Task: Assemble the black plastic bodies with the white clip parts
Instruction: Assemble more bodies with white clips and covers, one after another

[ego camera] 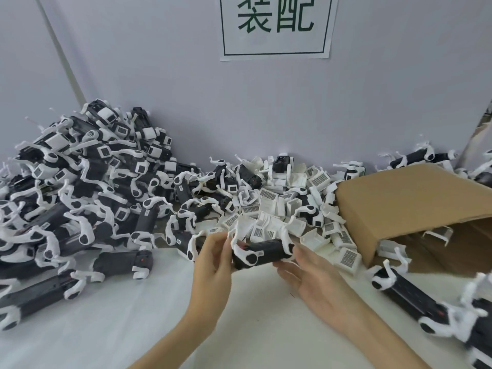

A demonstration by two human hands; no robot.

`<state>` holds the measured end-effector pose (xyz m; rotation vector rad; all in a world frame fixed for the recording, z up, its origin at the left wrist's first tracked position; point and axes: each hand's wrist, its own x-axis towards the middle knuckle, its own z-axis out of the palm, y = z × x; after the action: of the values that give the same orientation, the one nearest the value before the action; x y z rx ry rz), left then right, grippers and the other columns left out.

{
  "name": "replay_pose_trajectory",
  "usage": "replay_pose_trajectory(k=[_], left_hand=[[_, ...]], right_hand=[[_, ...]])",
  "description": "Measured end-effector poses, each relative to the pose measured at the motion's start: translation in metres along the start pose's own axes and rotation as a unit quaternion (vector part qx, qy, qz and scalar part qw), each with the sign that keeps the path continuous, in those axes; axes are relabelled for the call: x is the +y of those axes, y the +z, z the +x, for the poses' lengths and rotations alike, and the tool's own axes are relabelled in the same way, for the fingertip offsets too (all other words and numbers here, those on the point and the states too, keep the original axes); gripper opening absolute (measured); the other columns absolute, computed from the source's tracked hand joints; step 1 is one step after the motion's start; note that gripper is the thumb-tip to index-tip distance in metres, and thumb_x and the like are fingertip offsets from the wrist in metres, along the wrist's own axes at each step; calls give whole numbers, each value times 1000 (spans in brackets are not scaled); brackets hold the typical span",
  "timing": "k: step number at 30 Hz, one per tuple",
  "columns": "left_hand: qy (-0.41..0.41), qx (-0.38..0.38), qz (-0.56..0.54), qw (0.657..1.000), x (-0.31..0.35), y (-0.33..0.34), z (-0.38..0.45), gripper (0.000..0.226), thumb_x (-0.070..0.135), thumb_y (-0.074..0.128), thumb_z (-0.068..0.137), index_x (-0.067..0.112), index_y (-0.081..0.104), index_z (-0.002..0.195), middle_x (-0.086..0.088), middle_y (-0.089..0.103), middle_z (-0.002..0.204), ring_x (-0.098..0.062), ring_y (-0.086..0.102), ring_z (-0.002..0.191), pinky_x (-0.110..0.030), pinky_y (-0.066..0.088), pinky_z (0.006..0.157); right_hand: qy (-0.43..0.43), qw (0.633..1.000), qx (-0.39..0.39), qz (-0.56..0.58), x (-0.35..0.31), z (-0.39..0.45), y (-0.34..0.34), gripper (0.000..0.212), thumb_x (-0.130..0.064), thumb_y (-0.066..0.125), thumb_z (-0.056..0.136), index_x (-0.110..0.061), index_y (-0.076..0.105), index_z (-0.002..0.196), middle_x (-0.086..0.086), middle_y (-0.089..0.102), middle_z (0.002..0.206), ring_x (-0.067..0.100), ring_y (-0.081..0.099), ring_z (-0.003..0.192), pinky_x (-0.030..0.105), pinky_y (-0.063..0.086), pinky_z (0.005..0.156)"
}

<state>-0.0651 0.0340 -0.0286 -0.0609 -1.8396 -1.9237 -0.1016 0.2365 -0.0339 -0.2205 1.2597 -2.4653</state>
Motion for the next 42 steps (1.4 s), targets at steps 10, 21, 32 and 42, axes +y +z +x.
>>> replay_pose_trajectory(k=[10,21,32,42], left_hand=[[-77,-101,-53,990,-5,-7,-17,50,63,59,97,33,62,138,4,74,129,-17,68,126,-29,55,101],[-78,-134,-17,988,-4,-14,-17,65,44,73,91,39,49,151,3,70,138,-21,72,116,-40,50,112],[-53,-181,-55,980,-17,-20,-10,55,-1,65,91,21,58,141,-7,56,145,-34,67,111,-44,54,101],[-67,-158,-45,984,-17,-16,-10,52,18,65,100,37,50,146,10,57,152,-20,66,129,-49,44,119]], right_hand=[[-3,995,38,-93,11,0,2,62,-28,81,78,2,64,130,14,71,112,11,66,77,20,55,66],[-58,974,48,-214,4,-14,16,46,-45,72,87,-15,73,121,13,73,115,22,68,89,30,54,78],[43,987,3,154,-6,-18,13,60,-43,68,97,-4,60,142,30,59,141,45,56,135,50,57,99],[19,996,90,-17,-5,-16,22,47,-20,55,97,4,53,137,44,55,129,44,69,102,45,48,92]])
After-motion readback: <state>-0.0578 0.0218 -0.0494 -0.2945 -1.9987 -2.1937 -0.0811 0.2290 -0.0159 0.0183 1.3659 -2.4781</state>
